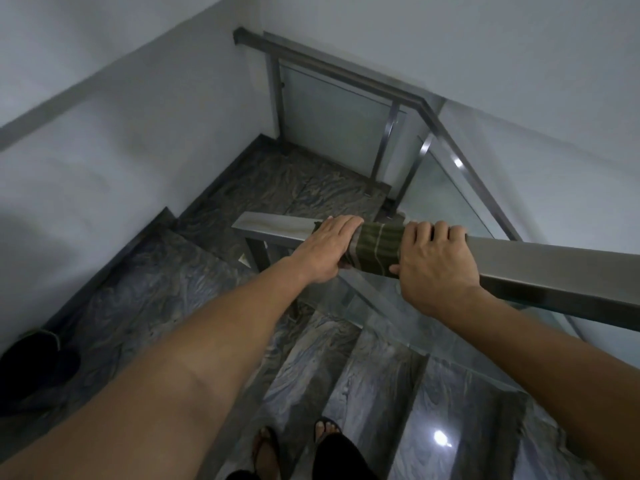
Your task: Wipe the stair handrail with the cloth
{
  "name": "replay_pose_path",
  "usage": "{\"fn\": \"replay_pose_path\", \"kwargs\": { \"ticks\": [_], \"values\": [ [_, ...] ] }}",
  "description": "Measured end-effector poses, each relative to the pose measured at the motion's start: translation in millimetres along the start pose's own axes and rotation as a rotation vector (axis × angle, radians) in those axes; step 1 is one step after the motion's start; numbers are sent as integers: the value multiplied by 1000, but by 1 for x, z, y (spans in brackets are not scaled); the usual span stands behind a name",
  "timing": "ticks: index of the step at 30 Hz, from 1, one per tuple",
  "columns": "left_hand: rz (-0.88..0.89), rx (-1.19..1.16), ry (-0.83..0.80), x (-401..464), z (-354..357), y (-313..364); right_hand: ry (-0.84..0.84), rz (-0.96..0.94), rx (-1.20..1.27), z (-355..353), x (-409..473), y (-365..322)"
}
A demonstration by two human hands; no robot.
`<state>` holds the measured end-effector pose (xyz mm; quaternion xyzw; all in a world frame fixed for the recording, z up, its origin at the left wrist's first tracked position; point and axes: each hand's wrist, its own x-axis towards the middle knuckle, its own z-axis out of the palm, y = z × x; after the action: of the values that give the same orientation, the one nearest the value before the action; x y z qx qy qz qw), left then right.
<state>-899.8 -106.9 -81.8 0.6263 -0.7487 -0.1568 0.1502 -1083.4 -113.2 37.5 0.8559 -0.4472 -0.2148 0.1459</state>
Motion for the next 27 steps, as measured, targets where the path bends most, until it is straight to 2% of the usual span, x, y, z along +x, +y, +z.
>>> {"fn": "replay_pose_path", "kwargs": {
  "ticks": [12,27],
  "values": [
    [78,-41,40,-10,19,-106,11,34,-16,6,55,-83],
    [48,-7,-1,-26,39,-269,1,35,-13,13,159,-218]
  ]
}}
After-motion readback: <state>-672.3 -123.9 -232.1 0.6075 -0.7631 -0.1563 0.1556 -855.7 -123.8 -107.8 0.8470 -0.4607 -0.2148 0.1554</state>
